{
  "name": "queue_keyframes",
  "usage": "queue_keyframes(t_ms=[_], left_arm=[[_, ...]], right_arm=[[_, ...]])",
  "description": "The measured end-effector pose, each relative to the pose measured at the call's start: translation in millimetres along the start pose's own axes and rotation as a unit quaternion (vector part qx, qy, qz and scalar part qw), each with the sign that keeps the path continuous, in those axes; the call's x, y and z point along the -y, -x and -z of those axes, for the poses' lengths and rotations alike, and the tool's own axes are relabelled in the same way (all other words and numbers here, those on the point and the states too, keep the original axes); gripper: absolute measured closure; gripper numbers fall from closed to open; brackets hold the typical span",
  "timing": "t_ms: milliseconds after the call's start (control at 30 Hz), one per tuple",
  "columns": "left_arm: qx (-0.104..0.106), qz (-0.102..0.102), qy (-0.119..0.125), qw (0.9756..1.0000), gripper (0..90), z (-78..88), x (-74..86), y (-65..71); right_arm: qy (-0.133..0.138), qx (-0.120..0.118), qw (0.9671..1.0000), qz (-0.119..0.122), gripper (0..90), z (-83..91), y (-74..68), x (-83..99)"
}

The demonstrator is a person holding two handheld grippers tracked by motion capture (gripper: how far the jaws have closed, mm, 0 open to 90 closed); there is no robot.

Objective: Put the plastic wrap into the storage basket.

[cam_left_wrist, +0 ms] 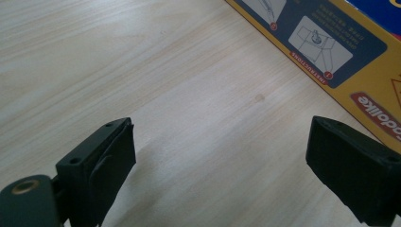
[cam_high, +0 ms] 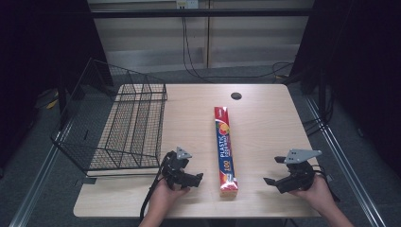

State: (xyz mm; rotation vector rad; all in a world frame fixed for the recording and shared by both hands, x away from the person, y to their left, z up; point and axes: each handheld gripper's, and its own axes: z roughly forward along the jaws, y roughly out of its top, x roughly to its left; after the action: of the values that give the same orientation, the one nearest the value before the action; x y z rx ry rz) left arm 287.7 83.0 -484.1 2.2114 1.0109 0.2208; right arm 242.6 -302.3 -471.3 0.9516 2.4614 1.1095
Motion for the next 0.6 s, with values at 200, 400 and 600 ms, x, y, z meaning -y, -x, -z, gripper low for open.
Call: queue_keyframes(t_ms=[200,400,600], left_arm=[[0.006,0.0,-0.007,1.0,11.3,2.0,-3.0,2.2],[0.009,0.001,0.008,0.9999,12.8,2.2,-7.1,7.8],[0.019,0.022,-0.002,0.9996,14.6,4.1,-19.1,10.8]], right_arm=[[0.001,0.005,1.0,0.002,8.9,1.1,0.1,0.4],[-0.005,0.008,0.9999,0.007,9.3,2.0,-2.1,1.3],[0.0,0.015,0.9999,0.006,9.3,3.4,-1.1,1.3]])
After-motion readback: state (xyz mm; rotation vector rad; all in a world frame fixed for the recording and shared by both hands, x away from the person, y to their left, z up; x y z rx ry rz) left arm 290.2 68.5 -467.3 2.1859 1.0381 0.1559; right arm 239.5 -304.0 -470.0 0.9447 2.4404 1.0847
